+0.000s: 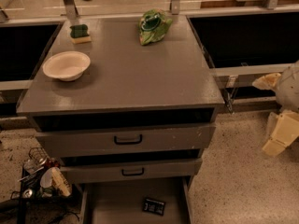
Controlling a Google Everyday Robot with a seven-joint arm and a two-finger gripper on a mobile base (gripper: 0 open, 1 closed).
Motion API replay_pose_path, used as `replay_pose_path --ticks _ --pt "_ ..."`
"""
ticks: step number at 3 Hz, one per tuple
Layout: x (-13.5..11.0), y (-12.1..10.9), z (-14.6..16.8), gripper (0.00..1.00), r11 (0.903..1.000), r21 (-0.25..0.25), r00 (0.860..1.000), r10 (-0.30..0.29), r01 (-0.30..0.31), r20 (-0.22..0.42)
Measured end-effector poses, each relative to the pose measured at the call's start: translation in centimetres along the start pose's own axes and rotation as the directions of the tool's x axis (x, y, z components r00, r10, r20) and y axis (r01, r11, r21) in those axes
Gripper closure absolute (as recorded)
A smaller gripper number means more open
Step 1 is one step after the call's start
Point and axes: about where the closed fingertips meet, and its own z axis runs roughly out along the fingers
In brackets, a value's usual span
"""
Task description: Pick rxbar blueberry from bottom drawer and place on counter
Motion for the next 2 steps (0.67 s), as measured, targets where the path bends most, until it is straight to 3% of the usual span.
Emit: replay_pose_path --ticks 1,2 --pt "1.14 0.53 1.66 0.00 0.9992 -0.040 0.999 -0.002 0.003 0.042" --pt "1.14 0.53 1.66 0.00 0.9992 -0.040 0.999 -0.002 0.003 0.042"
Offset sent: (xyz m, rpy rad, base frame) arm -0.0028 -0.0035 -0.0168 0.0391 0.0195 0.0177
